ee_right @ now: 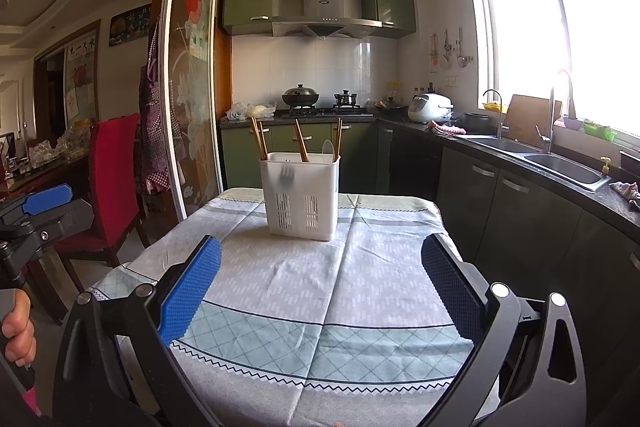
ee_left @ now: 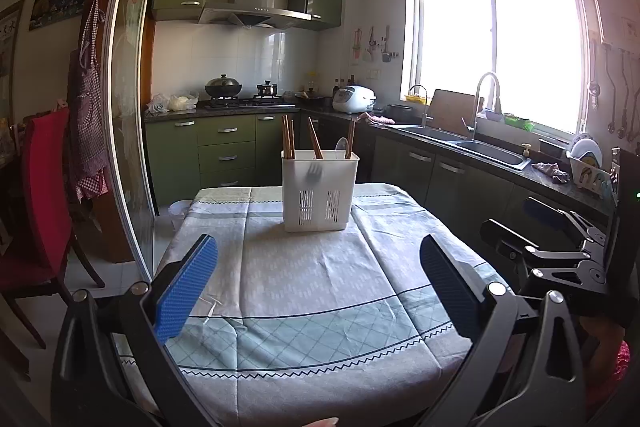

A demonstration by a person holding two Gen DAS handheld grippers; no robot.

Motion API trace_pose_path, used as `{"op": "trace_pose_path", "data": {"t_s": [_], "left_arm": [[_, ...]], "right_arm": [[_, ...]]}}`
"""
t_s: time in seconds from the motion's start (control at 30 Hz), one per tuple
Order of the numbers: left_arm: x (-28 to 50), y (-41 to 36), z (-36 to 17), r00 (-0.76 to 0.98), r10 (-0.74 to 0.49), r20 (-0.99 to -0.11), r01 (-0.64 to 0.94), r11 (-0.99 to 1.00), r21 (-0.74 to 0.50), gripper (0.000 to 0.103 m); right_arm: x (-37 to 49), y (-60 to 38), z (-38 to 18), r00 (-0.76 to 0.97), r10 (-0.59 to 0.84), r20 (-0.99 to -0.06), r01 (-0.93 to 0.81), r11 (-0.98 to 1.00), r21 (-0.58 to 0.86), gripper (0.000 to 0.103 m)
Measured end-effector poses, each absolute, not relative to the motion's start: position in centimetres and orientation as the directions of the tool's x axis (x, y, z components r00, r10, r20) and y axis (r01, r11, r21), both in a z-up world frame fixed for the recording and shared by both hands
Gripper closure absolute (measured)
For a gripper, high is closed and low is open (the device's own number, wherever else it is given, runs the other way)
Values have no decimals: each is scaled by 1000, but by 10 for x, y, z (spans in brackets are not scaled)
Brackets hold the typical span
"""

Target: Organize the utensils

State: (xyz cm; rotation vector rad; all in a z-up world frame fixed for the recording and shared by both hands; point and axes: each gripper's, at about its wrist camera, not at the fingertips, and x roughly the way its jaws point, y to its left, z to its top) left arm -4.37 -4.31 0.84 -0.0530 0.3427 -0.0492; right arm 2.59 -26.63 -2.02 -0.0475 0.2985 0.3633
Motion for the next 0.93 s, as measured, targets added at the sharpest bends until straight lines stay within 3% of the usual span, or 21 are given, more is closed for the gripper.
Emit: {"op": "trace_pose_path", "data": {"t_s": [0.57,0.93], "left_arm": [[-43,-49,7,950,-29,-311,22,999,-27,7],[-24,-37,1,929,-26,-369,4,998,-60,7]], "right_arm": [[30,-268,-24,889,343,-303,-356,934,12,4],[41,-270,-32,882,335,-331,-345,938,31,4]]}}
